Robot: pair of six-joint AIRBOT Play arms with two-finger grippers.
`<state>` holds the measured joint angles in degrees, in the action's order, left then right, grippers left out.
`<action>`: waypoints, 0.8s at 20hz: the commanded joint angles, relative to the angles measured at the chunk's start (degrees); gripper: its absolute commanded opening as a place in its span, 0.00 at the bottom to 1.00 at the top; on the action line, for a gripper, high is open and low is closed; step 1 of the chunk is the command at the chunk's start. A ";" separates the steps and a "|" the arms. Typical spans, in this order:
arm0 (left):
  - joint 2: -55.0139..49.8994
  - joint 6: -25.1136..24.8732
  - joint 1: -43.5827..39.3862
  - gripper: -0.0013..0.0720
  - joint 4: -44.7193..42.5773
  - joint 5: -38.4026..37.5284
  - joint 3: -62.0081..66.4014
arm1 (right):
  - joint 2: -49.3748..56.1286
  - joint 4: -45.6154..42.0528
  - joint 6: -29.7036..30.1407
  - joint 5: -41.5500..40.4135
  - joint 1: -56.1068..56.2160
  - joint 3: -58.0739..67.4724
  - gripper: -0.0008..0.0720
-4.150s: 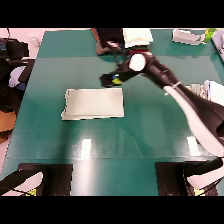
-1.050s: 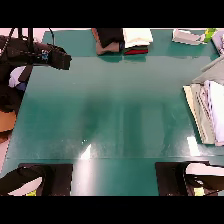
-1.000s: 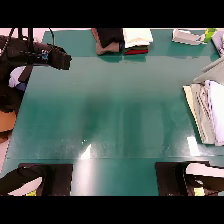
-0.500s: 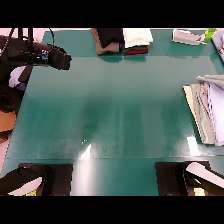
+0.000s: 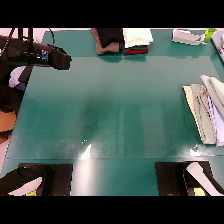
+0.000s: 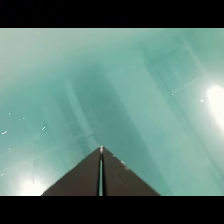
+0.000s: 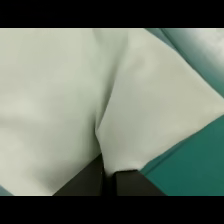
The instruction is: Fold the shirts.
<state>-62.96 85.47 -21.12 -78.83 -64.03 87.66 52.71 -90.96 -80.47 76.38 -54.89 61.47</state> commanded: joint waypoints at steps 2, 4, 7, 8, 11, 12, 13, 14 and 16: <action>-0.04 -0.02 0.00 0.05 0.02 0.00 -0.02 | -1.25 -6.78 0.02 -0.35 -0.13 -6.51 0.27; -0.04 -0.02 -0.02 0.05 0.02 0.09 -0.02 | -1.25 -7.10 0.00 -1.36 -0.11 -5.64 0.80; -0.04 0.00 -0.02 0.05 0.04 0.17 -0.02 | -1.27 -1.64 -0.04 -3.06 2.05 0.46 0.85; -0.04 0.00 0.00 0.05 0.04 0.20 -0.02 | -1.27 2.73 -0.04 -4.22 4.02 2.97 0.84; -0.04 0.00 0.00 0.05 0.04 0.11 -0.02 | -1.27 18.71 -0.11 -5.68 13.77 7.13 0.84; -0.04 0.00 0.00 0.05 -0.02 0.22 -0.02 | -1.22 23.32 -0.09 -6.47 18.49 7.04 0.84; -0.04 -0.02 0.00 0.05 -0.17 0.72 -0.02 | -0.76 25.94 -0.61 -6.78 23.93 6.99 0.84; -0.04 -0.04 0.00 0.05 -0.79 0.96 -0.02 | 0.07 27.30 -1.16 -6.82 29.53 6.99 0.83; -0.04 -0.02 0.00 0.05 -2.10 1.05 0.00 | 2.25 26.36 -1.14 -7.26 41.79 6.99 0.83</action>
<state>-62.96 85.45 -21.12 -79.35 -63.42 87.66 53.08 -70.11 -81.06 70.39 -27.07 67.77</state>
